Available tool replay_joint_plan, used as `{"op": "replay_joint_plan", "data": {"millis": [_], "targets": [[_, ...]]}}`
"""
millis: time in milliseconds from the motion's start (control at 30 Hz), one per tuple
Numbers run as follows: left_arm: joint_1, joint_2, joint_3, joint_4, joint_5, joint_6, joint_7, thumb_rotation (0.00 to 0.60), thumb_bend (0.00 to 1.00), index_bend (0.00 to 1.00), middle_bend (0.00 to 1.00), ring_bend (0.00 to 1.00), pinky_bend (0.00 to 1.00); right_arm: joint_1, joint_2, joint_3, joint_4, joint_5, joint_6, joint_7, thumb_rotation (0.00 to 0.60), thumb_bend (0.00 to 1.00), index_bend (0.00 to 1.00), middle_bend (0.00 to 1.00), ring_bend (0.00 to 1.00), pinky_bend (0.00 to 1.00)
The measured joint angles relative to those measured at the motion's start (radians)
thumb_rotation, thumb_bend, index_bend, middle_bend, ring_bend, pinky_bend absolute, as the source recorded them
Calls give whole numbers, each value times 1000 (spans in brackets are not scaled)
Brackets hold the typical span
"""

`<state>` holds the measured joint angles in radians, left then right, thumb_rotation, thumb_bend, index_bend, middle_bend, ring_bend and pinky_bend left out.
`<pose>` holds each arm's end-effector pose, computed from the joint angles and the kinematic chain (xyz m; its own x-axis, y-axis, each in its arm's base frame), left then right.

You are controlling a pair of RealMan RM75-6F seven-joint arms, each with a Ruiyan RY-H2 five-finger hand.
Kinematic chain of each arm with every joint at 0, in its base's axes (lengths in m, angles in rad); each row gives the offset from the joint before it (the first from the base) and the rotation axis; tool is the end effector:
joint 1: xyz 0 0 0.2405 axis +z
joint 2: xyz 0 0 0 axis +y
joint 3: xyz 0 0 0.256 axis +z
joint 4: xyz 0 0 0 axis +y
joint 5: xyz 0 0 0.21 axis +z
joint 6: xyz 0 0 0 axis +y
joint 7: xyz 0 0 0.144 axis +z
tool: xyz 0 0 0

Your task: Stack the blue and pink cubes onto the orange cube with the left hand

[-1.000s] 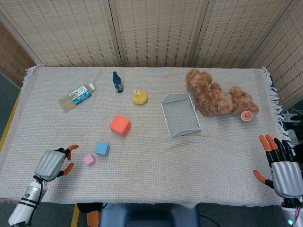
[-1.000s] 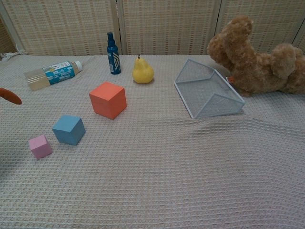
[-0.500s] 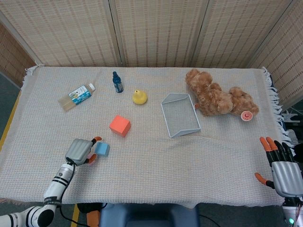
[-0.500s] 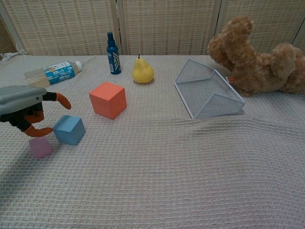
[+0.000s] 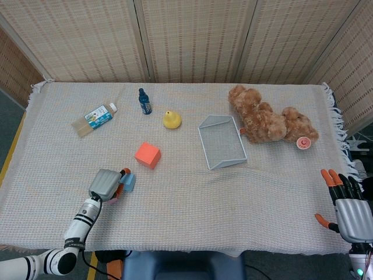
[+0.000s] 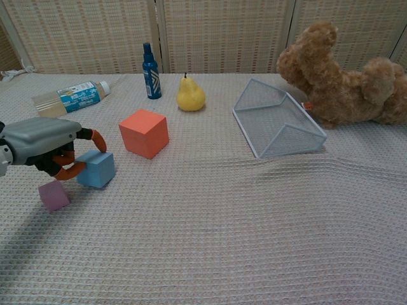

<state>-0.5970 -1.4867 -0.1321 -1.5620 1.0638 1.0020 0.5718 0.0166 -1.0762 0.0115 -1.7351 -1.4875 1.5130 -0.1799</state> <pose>-0.2000 0.3088 -0.0024 0.5832 0.2806 0.7623 0.8085 -0.2917 -0.5111 -0.3042 -0.1508 0.1608 0.4840 -0.0520 0.8735 -0.8718 0.0573 0.4865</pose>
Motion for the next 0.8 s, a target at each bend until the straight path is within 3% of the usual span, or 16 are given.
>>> {"op": "replay_joint_plan", "data": {"millis": [433, 633, 800], "targets": [[-6, 34, 37, -48, -31, 20, 42, 600, 351, 277, 1000, 1000, 1000, 0, 0, -3, -5, -6, -16, -6, 600, 58, 0, 0, 0, 0], [-7, 16, 41, -14, -14, 37, 26, 600, 350, 308, 1000, 1000, 1000, -2, 5, -5, -9, -9, -20, -6, 600, 58, 0, 0, 0, 0], [-7, -8, 47, 27, 34, 63, 8, 600, 350, 391, 1000, 1000, 1000, 0, 7, -6, -11, -5, -31, -9, 600, 58, 0, 0, 0, 0]]}}
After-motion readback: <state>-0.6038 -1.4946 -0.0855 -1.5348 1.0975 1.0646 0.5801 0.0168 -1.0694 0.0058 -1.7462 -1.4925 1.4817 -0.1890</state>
